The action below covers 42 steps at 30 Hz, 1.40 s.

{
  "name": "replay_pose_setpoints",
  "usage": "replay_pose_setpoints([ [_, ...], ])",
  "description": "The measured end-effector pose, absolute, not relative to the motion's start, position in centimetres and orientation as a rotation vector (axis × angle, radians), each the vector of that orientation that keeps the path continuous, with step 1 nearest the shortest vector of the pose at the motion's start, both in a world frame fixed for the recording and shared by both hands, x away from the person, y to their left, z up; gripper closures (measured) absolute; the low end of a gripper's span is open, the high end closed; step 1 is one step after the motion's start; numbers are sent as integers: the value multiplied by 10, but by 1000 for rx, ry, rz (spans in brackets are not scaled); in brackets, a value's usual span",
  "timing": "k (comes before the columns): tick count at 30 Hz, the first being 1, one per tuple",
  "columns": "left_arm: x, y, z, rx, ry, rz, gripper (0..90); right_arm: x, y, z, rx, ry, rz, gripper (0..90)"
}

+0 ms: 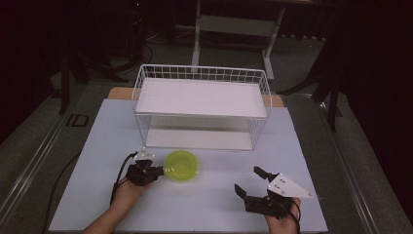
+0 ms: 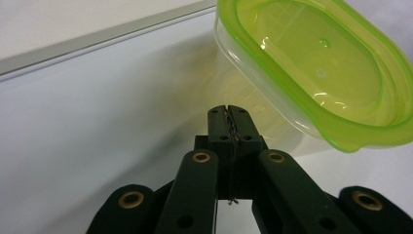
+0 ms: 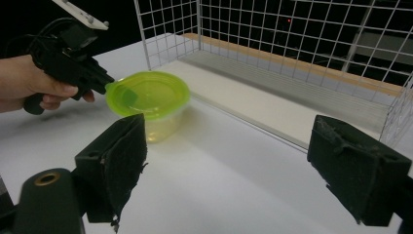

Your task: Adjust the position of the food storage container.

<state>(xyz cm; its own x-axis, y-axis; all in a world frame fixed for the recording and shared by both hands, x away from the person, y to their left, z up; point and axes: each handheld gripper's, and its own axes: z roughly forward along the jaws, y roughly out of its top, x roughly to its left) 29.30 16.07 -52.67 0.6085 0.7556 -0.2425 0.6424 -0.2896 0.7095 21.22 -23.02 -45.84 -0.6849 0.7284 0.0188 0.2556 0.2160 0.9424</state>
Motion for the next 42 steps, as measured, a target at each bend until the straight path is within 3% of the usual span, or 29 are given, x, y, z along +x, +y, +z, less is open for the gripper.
replay_pose_setpoints([
  [14, 296, 117, -532, 2054, 1047, 99, 900, 214, -231, -460, 921, 2070, 1470, 144],
  [25, 303, 104, -535, 2037, 1045, 80, 900, 215, -230, -462, 915, 2079, 1466, 145],
  [33, 299, 120, -530, 2001, 1052, 83, 900, 215, -229, -463, 921, 2088, 1464, 145],
  [42, 273, 154, -504, 1946, 928, 118, 857, 213, -220, -462, 885, 2127, 1468, 147],
])
